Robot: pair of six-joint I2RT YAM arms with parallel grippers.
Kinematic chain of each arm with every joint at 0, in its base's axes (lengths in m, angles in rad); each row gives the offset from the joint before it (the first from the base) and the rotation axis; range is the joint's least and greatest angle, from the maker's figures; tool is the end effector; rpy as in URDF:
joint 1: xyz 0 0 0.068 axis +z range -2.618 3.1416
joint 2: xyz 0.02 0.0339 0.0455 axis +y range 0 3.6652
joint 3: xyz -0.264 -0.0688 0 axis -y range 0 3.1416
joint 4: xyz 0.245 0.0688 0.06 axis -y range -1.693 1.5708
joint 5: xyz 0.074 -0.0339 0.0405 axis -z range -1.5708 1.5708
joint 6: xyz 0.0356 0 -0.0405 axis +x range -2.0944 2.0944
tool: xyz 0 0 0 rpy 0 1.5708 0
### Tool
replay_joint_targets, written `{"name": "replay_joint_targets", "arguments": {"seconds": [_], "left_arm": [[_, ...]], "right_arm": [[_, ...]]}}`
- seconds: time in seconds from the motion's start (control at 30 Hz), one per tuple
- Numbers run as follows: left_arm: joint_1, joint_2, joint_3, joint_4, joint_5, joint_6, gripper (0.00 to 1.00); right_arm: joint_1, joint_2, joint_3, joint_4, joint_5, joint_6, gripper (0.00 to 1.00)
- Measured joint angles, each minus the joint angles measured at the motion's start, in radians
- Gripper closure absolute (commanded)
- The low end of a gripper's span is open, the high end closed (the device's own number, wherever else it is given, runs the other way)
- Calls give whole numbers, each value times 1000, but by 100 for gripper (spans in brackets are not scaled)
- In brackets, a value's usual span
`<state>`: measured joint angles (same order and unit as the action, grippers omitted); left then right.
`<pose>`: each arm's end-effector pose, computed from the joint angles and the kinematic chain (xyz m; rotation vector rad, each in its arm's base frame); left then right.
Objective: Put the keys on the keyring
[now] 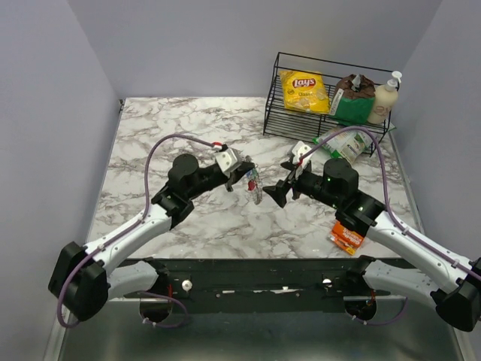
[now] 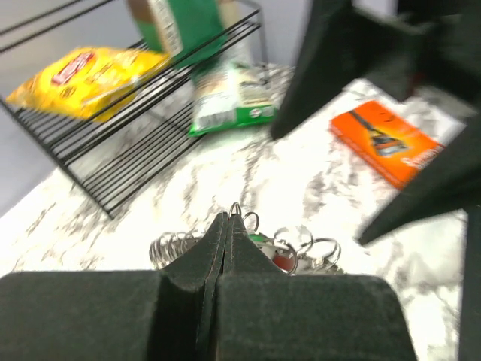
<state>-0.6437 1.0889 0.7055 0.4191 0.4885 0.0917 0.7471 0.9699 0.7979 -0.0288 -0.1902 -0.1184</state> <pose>0.1921 -0.1650 0.3152 0.9280 1.2987 -0.8070 0.1636 0.1607 0.3267 -0.8846 1.5795 0.6196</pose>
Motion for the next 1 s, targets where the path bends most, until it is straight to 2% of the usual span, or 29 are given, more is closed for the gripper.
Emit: {"name": "replay_joint_targets", "arguments": {"seconds": [0.23, 0.4, 0.63, 0.8, 0.87, 0.9, 0.97, 1.0], "left_arm": [[0, 266, 77, 138, -189, -14, 100], [0, 415, 66, 237, -291, -60, 100], [-8, 444, -123, 460, -396, -190, 100], [-55, 407, -253, 497, -460, -246, 98], [-71, 389, -294, 498, -479, -274, 87], [-77, 379, -310, 496, -486, -285, 71], [-89, 356, -336, 491, -501, -301, 59], [-92, 348, -344, 490, -508, -314, 39]], "right_arm": [[-13, -29, -34, 18, 68, 23, 0], [-18, -32, -56, 27, 79, 38, 0], [-18, -28, -66, 27, 78, 53, 0], [-18, -19, -66, 28, 77, 62, 0], [-18, -6, -66, 28, 71, 66, 0], [-18, 2, -66, 28, 68, 67, 0], [-18, 16, -66, 28, 61, 70, 0], [-18, 22, -66, 28, 57, 72, 0]]}}
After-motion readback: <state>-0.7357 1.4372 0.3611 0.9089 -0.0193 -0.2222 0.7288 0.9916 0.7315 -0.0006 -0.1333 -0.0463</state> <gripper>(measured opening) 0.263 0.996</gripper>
